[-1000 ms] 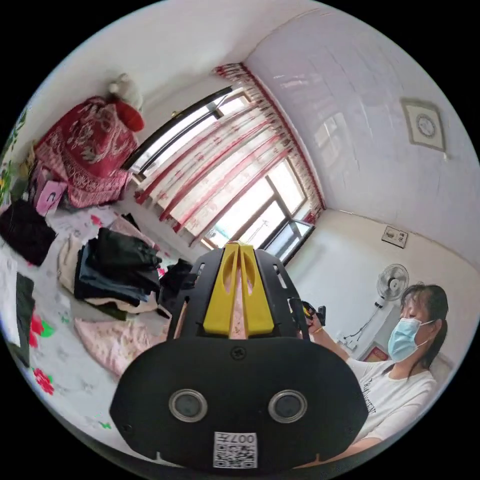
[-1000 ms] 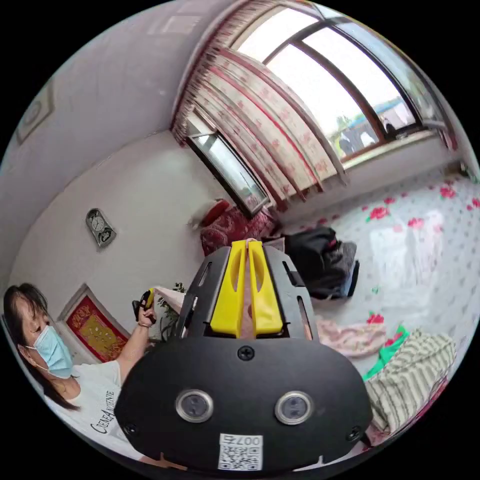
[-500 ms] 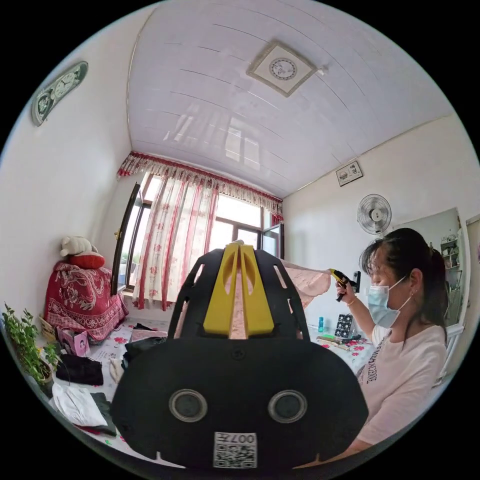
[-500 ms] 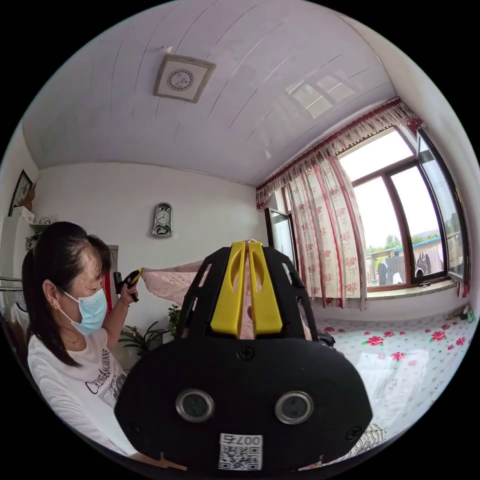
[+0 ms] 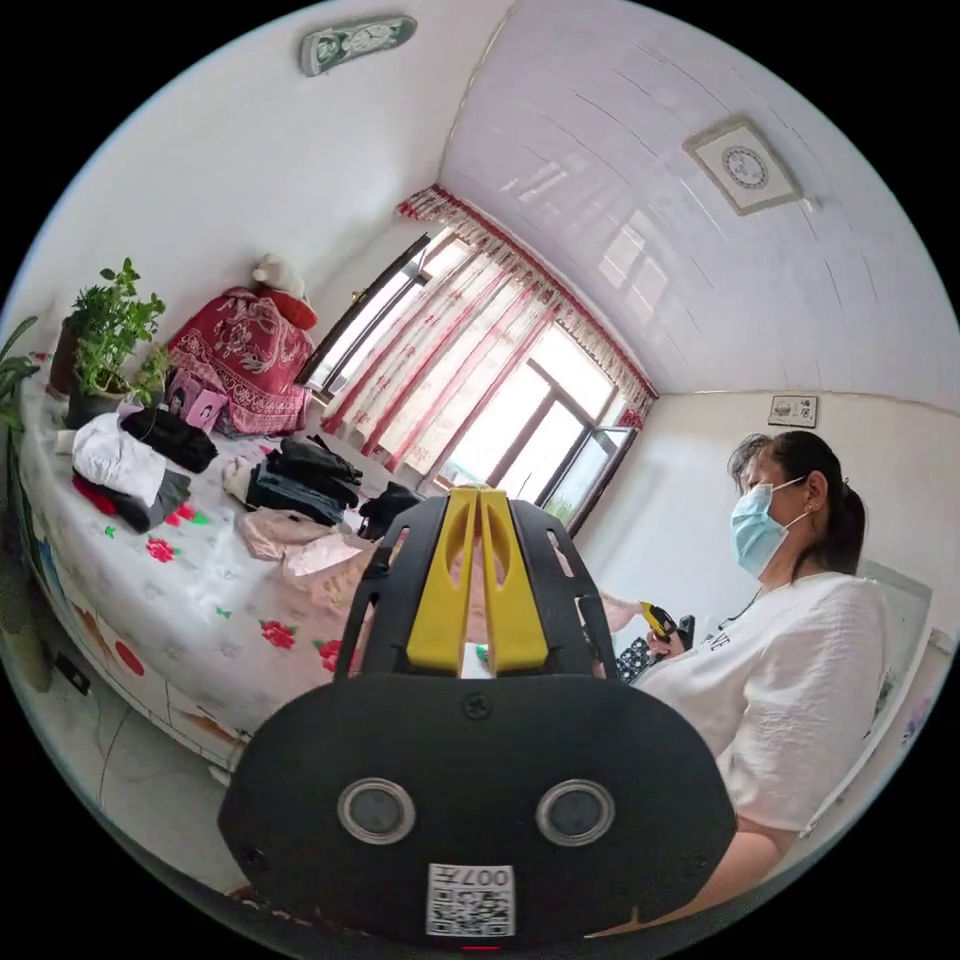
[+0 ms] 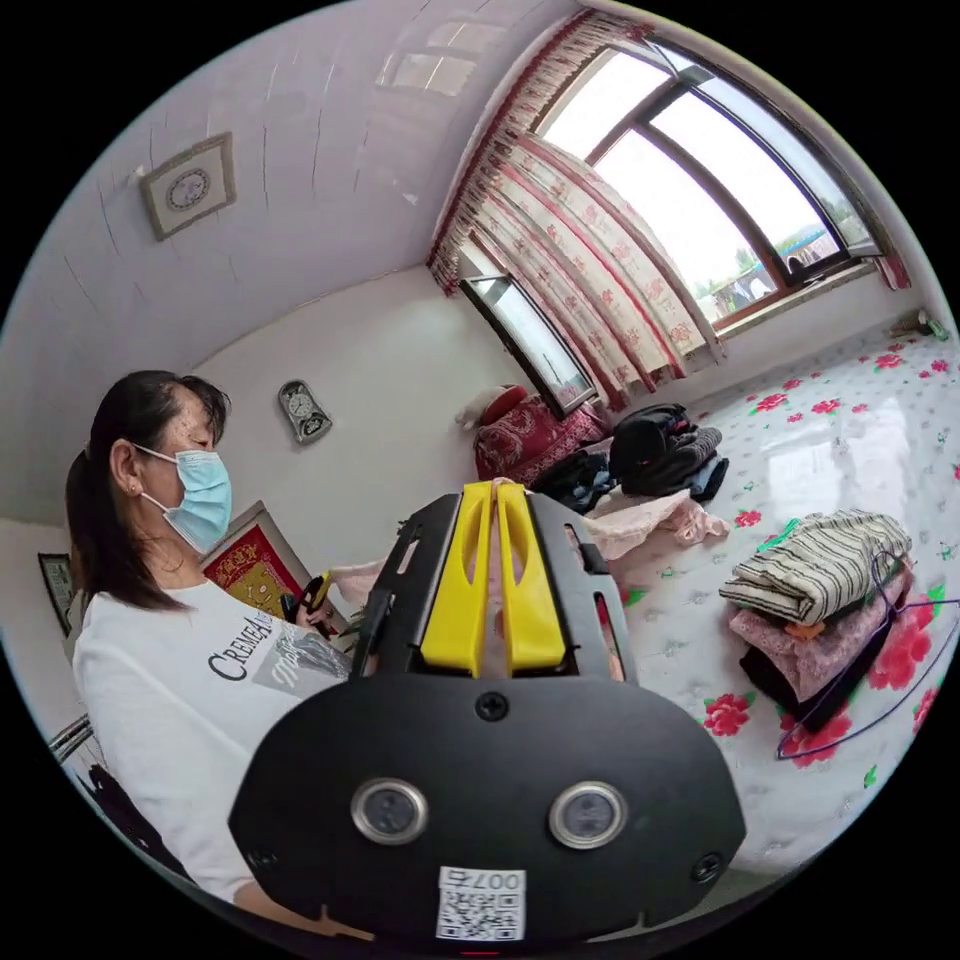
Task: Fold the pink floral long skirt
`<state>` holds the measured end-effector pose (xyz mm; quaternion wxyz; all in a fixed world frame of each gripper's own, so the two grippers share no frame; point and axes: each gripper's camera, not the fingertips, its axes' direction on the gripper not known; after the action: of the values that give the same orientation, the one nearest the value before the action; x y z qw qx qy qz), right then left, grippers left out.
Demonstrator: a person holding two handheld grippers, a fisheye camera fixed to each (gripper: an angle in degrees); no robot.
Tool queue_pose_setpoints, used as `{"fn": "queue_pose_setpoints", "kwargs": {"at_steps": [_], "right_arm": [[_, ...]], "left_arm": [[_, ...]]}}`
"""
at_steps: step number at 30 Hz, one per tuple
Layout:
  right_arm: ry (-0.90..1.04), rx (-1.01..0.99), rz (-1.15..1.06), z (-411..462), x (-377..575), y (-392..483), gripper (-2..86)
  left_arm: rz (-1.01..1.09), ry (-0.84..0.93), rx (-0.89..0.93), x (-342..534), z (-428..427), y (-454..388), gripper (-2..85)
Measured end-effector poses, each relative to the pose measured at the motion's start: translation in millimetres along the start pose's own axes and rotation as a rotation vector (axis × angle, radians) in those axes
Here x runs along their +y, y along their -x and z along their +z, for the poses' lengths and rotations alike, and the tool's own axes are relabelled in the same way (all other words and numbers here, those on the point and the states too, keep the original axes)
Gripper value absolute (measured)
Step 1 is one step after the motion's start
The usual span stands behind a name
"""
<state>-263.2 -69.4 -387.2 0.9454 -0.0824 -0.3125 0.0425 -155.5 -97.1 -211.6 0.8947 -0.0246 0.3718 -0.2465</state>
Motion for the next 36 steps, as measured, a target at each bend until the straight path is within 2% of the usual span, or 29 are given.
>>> {"fn": "queue_pose_setpoints", "kwargs": {"at_steps": [4, 8, 15, 24, 30, 36], "right_arm": [[0.03, -0.005, 0.171, 30.9, 40.1, -48.9, -0.3], [0.187, 0.129, 0.243, 79.6, 47.7, -77.7, -0.3], [0.198, 0.14, 0.296, 143.4, 5.3, -128.0, -0.3], [0.346, 0.328, 0.293, 324.1, -87.9, -239.9, -0.2], [0.374, 0.528, 0.317, 435.7, -123.6, -330.8, 0.3], [0.462, 0.749, 0.363, 495.8, -105.1, -395.4, 3.5]], "left_arm": [[-0.174, 0.06, -0.063, 36.2, 18.2, 47.8, -1.0], [-0.205, 0.081, -0.081, 40.8, 41.4, 78.4, -1.0], [-0.267, 0.124, -0.103, 15.1, 120.0, 163.9, -1.0], [-0.393, 0.295, -0.22, -26.8, 288.5, 308.9, -0.9], [-0.464, 0.422, -0.284, -17.7, 398.9, 406.0, -0.4], [-0.447, 0.479, -0.393, 20.8, 437.9, 458.3, 6.3]]}}
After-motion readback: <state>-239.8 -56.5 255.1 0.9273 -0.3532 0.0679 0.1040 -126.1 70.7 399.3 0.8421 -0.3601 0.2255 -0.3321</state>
